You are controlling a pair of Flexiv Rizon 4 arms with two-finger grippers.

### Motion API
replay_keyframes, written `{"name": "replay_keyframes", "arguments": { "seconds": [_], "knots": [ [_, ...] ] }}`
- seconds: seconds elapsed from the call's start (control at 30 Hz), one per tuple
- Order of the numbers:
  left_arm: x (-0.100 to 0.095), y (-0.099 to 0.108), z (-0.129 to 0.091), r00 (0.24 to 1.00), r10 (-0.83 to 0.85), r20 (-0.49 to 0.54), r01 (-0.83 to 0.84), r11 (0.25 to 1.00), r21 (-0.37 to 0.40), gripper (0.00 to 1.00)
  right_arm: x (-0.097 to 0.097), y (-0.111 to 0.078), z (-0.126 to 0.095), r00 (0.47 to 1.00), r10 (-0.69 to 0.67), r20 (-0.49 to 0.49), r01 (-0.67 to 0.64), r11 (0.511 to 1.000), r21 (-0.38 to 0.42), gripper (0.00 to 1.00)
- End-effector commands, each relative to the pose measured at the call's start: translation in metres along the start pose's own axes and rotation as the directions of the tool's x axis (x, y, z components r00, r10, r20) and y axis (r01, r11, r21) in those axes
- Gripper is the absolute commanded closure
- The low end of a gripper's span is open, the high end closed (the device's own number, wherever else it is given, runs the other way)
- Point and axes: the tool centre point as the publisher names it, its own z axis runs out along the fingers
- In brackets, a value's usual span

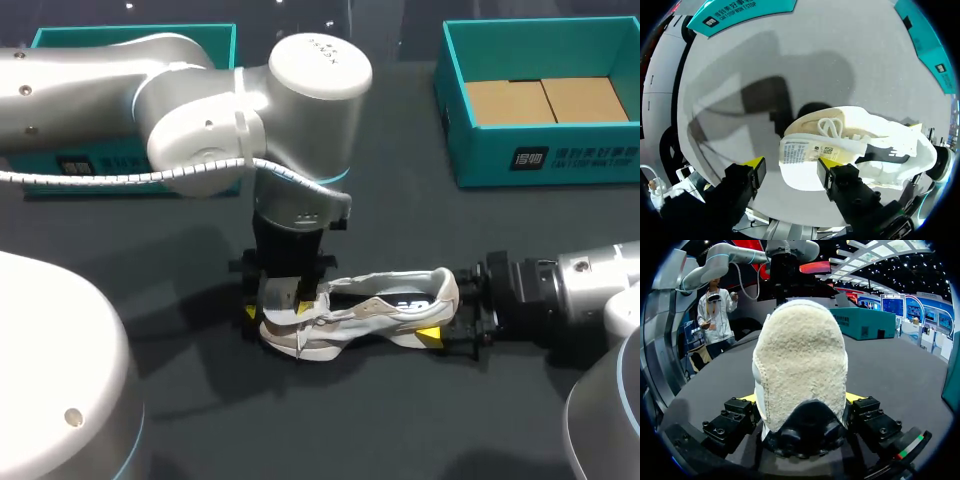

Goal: Take the shoe out of the shoebox, open the shoe tongue, remove and reinsert the insole, then place the shoe into the shoebox

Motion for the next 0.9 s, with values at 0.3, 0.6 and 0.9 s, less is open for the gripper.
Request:
{"name": "replay_keyframes", "arguments": {
  "seconds": [0.3,0.6,0.9],
  "knots": [
    [0.016,0.016,-0.090,0.948,0.278,-0.154,-0.244,0.947,0.208,0.34,0.000,0.000,0.000,1.000,0.000,0.001,0.000,1.000,0.004,1.00],
    [0.045,0.026,-0.133,0.668,0.723,-0.175,-0.644,0.680,0.351,0.68,0.000,0.000,0.000,1.000,0.000,0.001,0.000,1.000,0.004,1.00],
    [0.052,0.025,-0.154,0.233,0.965,-0.123,-0.899,0.262,0.349,1.00,0.000,0.000,0.000,1.000,0.000,0.001,0.000,1.000,0.004,1.00]
  ]
}}
